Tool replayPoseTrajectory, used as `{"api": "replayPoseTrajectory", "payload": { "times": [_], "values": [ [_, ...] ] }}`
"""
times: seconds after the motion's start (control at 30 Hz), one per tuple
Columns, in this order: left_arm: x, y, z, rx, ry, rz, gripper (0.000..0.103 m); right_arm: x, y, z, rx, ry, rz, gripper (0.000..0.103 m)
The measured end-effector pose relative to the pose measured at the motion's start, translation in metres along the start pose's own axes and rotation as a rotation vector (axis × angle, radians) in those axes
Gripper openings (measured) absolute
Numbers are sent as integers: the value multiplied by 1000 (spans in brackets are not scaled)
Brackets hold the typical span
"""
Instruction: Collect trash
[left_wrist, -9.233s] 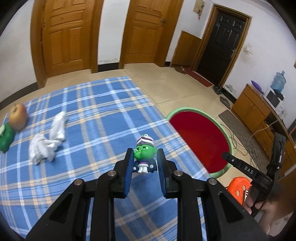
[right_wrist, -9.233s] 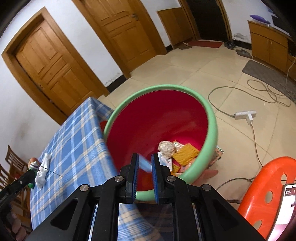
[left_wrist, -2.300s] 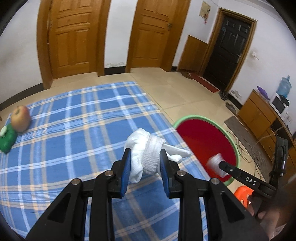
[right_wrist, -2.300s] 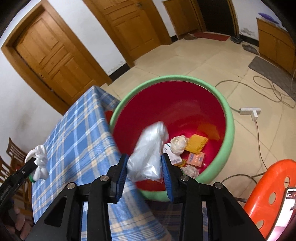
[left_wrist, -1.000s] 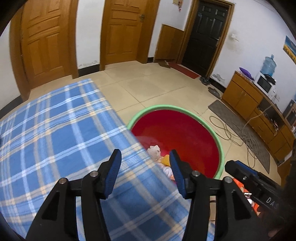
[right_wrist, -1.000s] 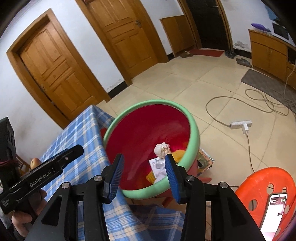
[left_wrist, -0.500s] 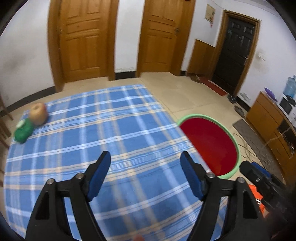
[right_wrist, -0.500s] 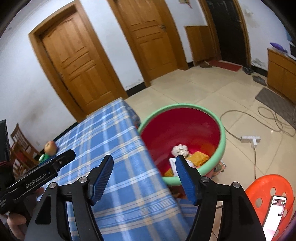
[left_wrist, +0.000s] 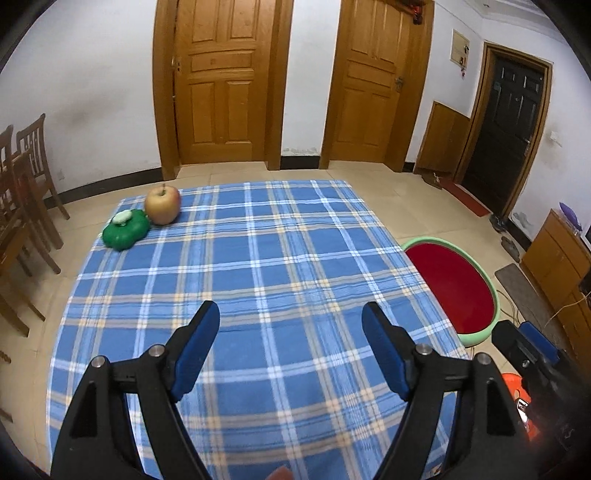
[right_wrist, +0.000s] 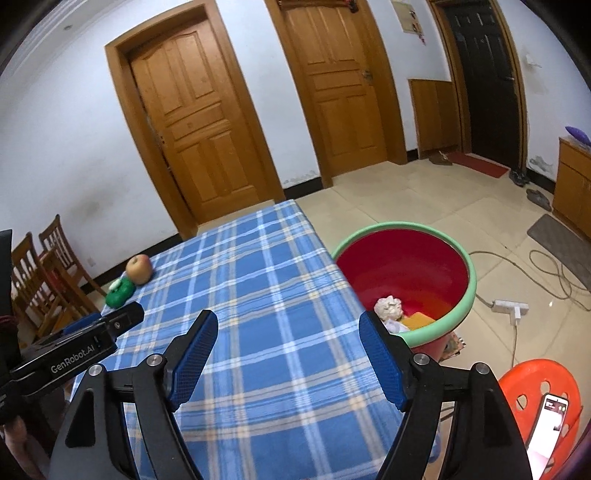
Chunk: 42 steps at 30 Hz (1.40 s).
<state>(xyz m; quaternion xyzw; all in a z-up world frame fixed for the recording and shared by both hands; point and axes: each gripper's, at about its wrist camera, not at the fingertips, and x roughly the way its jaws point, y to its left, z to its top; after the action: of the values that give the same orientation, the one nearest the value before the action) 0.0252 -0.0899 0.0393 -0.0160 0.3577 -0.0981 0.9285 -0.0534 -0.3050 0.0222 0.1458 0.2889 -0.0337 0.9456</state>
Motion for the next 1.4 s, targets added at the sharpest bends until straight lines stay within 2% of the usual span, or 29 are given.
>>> {"api": "replayPoseTrajectory", "payload": {
  "times": [0.5,1.4],
  "values": [
    [-15,13,-6,-34,-36,49,79,-5,12,-7,-26,6,21,80],
    [-15,17,-8,-38,-37,51,79,-1,14,-9,-23,13,27,80]
  ]
}}
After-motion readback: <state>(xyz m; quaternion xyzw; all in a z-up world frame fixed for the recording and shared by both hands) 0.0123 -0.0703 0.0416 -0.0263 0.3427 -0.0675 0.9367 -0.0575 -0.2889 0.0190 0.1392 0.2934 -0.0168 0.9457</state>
